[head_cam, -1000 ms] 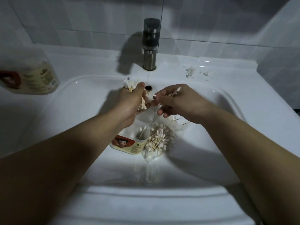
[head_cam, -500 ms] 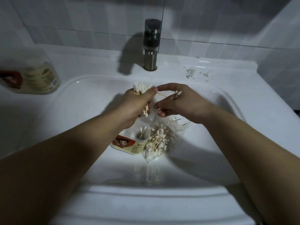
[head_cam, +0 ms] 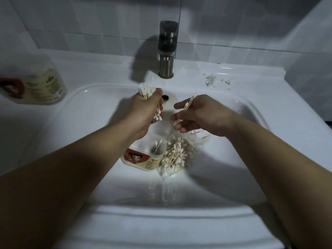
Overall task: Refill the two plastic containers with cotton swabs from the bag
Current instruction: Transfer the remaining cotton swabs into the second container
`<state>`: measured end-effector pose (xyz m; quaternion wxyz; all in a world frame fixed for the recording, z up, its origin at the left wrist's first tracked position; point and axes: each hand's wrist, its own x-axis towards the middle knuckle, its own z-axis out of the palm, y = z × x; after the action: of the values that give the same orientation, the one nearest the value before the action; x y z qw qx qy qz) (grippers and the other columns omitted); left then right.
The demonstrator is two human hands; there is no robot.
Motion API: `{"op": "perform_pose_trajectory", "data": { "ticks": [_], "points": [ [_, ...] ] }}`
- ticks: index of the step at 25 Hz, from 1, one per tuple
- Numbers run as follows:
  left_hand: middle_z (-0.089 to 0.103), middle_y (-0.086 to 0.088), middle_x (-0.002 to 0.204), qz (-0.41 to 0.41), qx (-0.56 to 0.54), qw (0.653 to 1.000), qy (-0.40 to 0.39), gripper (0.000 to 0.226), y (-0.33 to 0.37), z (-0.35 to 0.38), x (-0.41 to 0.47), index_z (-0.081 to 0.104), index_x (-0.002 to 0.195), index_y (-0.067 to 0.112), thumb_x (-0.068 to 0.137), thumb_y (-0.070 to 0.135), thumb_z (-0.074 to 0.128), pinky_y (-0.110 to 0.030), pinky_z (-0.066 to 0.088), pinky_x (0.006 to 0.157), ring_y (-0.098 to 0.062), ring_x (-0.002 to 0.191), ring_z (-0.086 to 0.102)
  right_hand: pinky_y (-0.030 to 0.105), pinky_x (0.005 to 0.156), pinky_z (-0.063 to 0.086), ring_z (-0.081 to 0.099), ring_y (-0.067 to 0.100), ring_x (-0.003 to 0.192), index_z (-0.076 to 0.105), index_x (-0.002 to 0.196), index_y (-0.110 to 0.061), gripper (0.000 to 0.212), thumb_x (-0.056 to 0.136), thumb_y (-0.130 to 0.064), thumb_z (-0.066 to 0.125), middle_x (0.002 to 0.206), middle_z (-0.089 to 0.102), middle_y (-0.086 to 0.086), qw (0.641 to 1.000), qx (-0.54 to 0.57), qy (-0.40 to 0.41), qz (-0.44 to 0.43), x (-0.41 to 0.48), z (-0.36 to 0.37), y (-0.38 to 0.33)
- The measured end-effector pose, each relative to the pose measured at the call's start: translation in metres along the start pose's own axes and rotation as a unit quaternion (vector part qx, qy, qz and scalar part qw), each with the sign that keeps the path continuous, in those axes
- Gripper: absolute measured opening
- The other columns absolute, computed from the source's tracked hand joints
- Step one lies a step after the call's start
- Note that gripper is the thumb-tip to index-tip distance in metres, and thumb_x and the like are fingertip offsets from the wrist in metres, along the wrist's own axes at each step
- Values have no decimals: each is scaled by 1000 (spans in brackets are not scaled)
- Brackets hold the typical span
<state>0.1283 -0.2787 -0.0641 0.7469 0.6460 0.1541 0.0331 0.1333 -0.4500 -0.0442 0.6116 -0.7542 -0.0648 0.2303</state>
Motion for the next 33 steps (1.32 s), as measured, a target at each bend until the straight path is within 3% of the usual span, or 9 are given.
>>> {"op": "perform_pose_trajectory", "data": {
  "ticks": [6,9,16,18,20,23,28,31,33],
  "points": [
    [63,10,56,33,107,987,-116,15,-3,-3,-11,73,93,16,90,31,76,-27,46,57,-11,53,57,36,59,58,69,27,64,15,160,-14,84,94,-2,66,89,77,12,988,-145,-1,-61,-4,5,-1],
    [65,-3,61,51,149,974,-160,15,-4,-3,-15,74,86,11,88,25,79,-27,45,53,-16,57,60,37,59,59,72,25,63,-2,162,-23,99,94,-6,68,84,77,5,977,-196,-22,-80,-6,6,-3],
    [75,-15,77,64,202,965,-152,22,-10,0,-13,73,87,8,95,29,69,-43,57,69,-30,71,72,17,43,44,69,15,53,2,162,-27,103,90,-7,73,82,78,6,971,-227,-27,-64,-13,10,-6],
    [74,-6,74,52,195,971,-127,23,-12,1,-11,72,88,13,97,34,67,-37,58,68,-20,69,72,16,44,44,70,15,55,6,161,-32,105,87,-13,78,79,78,3,966,-250,-19,-66,-11,10,-5],
    [74,-3,75,27,163,979,-123,24,-12,0,-9,70,92,15,98,38,65,-34,58,68,-17,72,73,17,49,47,71,13,60,6,160,-36,114,81,-20,85,77,76,-3,955,-285,-14,-85,-7,7,-2],
    [77,-7,92,-11,105,987,-125,29,-10,-2,-6,70,107,11,99,38,63,-39,59,76,-22,83,74,18,70,50,69,9,80,-3,160,-40,132,69,-36,92,100,68,-10,923,-364,-14,-126,-3,3,3],
    [62,3,65,-45,26,992,-111,18,-2,-5,-6,69,104,10,98,26,67,-30,53,61,-12,60,59,18,94,46,57,11,112,-6,161,-31,140,62,-49,92,146,37,1,895,-398,12,-201,4,3,8],
    [63,2,61,-57,43,986,-153,7,-2,1,-14,67,91,12,97,16,67,-28,50,56,-13,57,60,23,106,41,32,13,143,-2,162,-21,141,62,-48,93,163,17,0,891,-401,-4,-214,6,7,10],
    [69,0,65,-63,46,981,-179,8,-2,2,-18,68,91,12,97,7,64,-26,52,55,-13,62,67,26,107,44,41,9,133,15,162,-16,128,64,-44,93,156,34,0,882,-412,2,-226,7,11,9]
  ]
}}
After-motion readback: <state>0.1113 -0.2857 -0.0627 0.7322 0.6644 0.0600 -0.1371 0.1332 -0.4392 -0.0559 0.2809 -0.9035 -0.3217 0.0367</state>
